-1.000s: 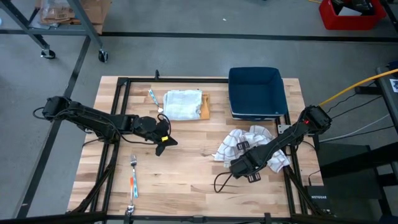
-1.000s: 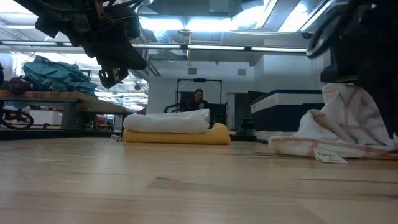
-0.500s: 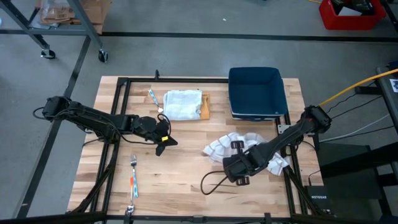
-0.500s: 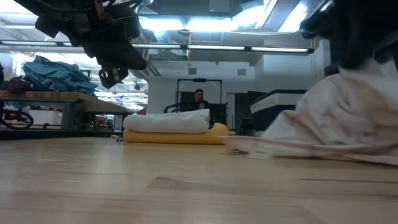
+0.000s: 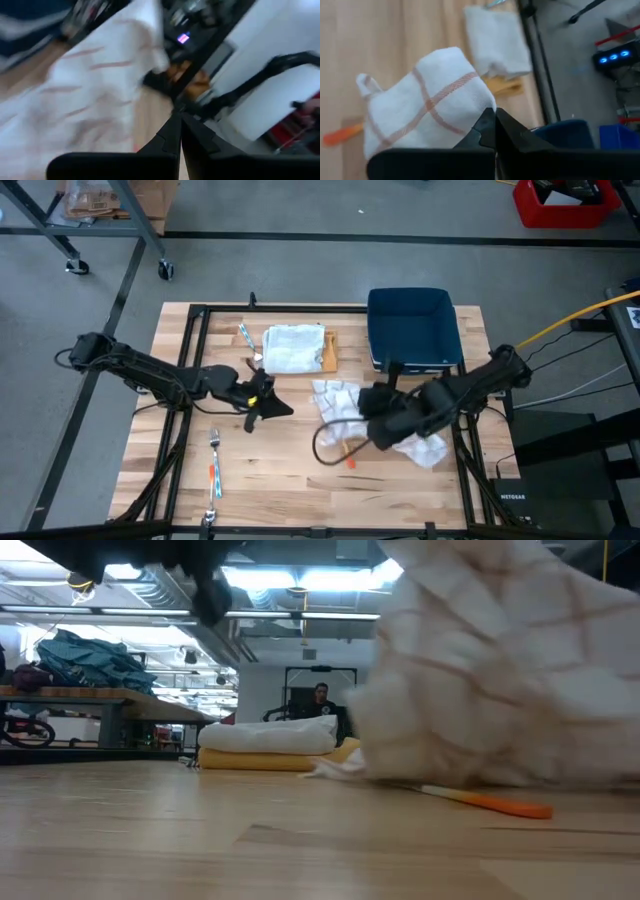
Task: Fold towel
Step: Fold the white patterned towel
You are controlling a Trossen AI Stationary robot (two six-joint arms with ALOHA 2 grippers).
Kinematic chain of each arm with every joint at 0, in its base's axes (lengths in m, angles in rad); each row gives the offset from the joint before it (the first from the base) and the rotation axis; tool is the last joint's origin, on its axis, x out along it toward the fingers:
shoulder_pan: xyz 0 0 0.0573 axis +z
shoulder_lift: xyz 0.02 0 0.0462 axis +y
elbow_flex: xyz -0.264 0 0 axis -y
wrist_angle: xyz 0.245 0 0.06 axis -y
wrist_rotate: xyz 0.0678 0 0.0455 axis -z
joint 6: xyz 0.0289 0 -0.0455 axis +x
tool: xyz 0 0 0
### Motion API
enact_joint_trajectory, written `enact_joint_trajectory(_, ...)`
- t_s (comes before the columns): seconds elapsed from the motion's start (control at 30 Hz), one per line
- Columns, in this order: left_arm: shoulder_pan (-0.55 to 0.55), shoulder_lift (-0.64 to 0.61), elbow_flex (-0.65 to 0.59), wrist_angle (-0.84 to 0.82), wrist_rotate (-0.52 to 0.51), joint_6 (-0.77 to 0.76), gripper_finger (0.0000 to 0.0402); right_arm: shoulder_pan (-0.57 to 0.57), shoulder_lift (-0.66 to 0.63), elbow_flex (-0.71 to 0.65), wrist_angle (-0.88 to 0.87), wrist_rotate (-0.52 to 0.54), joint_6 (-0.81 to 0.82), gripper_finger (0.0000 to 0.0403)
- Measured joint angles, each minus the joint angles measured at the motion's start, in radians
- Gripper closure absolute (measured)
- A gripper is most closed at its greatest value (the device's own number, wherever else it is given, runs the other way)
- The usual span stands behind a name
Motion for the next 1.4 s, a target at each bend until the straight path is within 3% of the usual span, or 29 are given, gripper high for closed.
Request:
enact_joint_trajectory(0.23,-0.058,0.0,0.001,0.168,-0.008,0.181,0.0398,-0.071,0.0,0.139,0.005,0.039,-0.121,0.0402)
enact_joint_trajectory(0.47,-0.091,0.001,0.001,0.104,-0.216,0.339,0.0398,-0.116,0.0,0.237,0.006,0.039,-0.223,0.0402)
enact_joint_trajectory(0.73,-0.057,0.013,0.002,0.145,-0.251,0.311,0.0398,-0.115,0.001,0.288,0.078,0.033,-0.274,0.0402)
enact_joint_trajectory(1.0,-0.03,0.1,0.002,0.233,-0.259,0.093,0.0398,-0.117,0.003,0.288,0.171,0.012,-0.354,0.0402)
enact_joint_trajectory(1.27,-0.029,0.264,0.032,0.363,-0.263,0.141,0.0396,-0.117,0.003,0.288,0.178,-0.016,-0.356,0.0402)
enact_joint_trajectory(1.4,-0.027,0.358,0.112,0.363,-0.268,0.17,0.0364,-0.117,0.003,0.288,0.231,-0.035,-0.357,0.0402)
